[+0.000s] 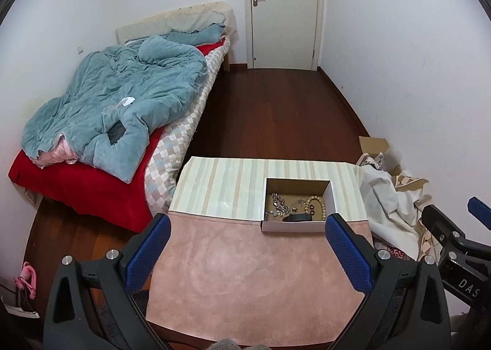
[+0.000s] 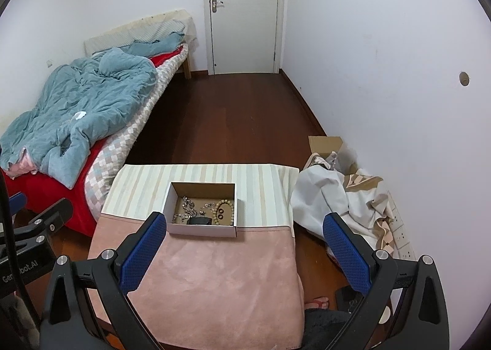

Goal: Organize jewelry

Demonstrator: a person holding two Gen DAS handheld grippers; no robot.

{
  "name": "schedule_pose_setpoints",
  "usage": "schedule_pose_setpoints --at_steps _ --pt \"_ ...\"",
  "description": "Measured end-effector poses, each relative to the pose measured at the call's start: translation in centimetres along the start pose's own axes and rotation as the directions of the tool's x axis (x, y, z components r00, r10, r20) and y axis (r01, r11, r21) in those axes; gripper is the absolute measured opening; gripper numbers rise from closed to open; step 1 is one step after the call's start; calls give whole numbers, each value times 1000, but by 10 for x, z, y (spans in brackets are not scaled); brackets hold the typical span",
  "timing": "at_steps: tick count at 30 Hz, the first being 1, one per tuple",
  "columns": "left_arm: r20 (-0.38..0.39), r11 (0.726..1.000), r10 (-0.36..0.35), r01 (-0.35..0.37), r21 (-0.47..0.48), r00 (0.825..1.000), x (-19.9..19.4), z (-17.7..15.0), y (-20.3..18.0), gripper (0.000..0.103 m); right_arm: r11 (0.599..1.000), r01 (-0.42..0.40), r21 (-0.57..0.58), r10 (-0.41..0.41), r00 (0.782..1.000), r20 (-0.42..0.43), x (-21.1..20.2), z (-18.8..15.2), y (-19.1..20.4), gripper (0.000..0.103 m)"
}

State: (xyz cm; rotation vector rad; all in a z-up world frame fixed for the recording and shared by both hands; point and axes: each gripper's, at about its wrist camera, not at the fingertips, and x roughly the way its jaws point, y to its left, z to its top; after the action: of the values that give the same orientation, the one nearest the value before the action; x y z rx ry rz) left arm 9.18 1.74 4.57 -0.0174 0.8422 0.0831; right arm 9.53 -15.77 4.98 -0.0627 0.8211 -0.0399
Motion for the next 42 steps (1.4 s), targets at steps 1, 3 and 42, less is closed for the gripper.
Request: schedule_pose_setpoints --at_steps 1,3,42 --pt "-3 1000 0 0 0 1000 2 0 0 103 1000 4 -2 -4 1000 -5 3 1 0 103" --pt "-14 1000 -2 2 3 1000 7 0 -2 103 1000 7 -2 -7 1000 -13 7 2 -1 103" --pt "-53 1000 -2 3 8 999 31 -1 -3 103 999 14 -33 -16 998 -63 34 5 4 103"
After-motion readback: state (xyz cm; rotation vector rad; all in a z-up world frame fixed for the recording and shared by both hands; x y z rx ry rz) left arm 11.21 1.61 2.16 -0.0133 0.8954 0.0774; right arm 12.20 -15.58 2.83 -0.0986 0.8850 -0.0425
